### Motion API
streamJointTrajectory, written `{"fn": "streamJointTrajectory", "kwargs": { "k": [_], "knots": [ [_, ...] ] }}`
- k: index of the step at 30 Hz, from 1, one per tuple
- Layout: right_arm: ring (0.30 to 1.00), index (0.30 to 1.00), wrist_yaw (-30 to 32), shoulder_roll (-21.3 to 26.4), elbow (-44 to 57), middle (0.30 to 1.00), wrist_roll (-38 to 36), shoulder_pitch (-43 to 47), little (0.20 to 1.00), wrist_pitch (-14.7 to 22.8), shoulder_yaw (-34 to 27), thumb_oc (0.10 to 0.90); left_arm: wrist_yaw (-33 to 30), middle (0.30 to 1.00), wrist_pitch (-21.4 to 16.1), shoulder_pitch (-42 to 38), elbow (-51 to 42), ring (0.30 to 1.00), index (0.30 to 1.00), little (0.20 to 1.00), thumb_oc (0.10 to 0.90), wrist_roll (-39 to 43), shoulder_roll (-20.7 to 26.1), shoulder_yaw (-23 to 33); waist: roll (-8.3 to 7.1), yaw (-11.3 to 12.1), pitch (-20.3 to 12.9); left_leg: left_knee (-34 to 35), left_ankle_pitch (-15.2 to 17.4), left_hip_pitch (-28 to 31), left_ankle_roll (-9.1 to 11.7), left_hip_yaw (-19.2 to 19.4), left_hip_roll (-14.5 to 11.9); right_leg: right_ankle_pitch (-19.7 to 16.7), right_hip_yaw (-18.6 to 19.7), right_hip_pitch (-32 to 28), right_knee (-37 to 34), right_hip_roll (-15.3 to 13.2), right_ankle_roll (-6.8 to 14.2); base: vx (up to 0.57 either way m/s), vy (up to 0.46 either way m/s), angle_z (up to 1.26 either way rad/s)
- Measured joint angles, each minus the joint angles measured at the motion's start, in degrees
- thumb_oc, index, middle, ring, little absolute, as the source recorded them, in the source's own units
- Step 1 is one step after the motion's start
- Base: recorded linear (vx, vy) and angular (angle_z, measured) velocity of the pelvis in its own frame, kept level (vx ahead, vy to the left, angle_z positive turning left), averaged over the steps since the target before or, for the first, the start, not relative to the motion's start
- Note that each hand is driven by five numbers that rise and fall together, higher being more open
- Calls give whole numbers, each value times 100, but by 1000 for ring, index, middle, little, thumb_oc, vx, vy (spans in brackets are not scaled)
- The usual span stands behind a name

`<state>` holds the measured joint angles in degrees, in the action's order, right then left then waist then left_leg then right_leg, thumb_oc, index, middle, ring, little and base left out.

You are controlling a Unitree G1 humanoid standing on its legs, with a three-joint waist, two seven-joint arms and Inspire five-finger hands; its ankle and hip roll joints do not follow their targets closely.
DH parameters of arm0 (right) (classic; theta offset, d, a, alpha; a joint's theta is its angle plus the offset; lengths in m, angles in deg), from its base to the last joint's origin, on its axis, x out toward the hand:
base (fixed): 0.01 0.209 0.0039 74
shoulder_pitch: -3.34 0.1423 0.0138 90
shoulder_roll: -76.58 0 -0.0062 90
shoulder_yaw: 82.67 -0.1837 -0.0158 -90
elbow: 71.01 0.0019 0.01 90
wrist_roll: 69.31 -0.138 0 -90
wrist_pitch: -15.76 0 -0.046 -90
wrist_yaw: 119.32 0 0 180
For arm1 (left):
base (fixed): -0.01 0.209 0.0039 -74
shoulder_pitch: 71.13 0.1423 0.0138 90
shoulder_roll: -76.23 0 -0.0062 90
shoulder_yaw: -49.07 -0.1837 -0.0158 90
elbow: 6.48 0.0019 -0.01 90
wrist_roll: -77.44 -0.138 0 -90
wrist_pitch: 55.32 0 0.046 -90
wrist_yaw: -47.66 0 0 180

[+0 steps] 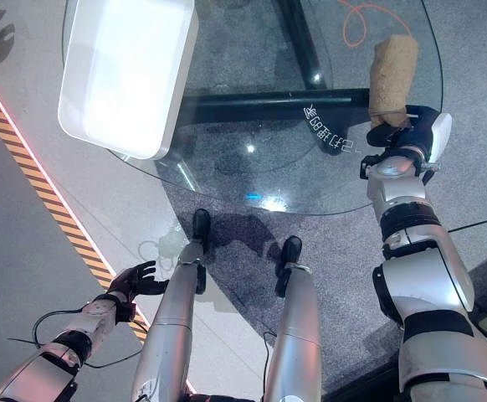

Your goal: Wipe the table with a cloth and put it in the basket.

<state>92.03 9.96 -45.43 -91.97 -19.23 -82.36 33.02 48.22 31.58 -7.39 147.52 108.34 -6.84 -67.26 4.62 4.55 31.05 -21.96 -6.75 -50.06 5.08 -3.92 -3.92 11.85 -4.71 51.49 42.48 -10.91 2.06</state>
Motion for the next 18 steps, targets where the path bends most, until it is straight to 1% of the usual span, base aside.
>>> {"fn": "streamJointTrajectory", "kwargs": {
  "k": [4,8,12,18],
  "knots": [
    [300,300,9,56,141,300,423,18,200,-90,265,100,-1,900,4,0,-4,900,900,900,800,0,1,0,0,-2,0,13,-1,-14,2,-1,-4,-1,1,20,-10,6,1,0,0,0],
    [300,300,10,136,465,300,819,19,200,-273,525,100,-13,900,11,1,-50,900,900,900,800,1,8,2,0,-6,0,105,-34,-15,24,-1,-22,-11,-6,44,-57,24,-4,0,0,0],
    [300,300,9,112,614,300,1151,20,200,-308,631,100,-21,900,9,1,-50,900,900,900,800,1,12,4,2,-5,-1,116,-42,-15,34,-1,-37,-26,-12,45,-68,43,23,0,0,0],
    [300,300,-25,90,896,300,1648,26,200,-447,955,100,-28,900,7,1,-50,900,900,900,800,0,11,1,15,-4,-3,209,-103,6,75,-47,-41,-23,-68,45,-69,34,16,-9,10,3]
  ]
}}
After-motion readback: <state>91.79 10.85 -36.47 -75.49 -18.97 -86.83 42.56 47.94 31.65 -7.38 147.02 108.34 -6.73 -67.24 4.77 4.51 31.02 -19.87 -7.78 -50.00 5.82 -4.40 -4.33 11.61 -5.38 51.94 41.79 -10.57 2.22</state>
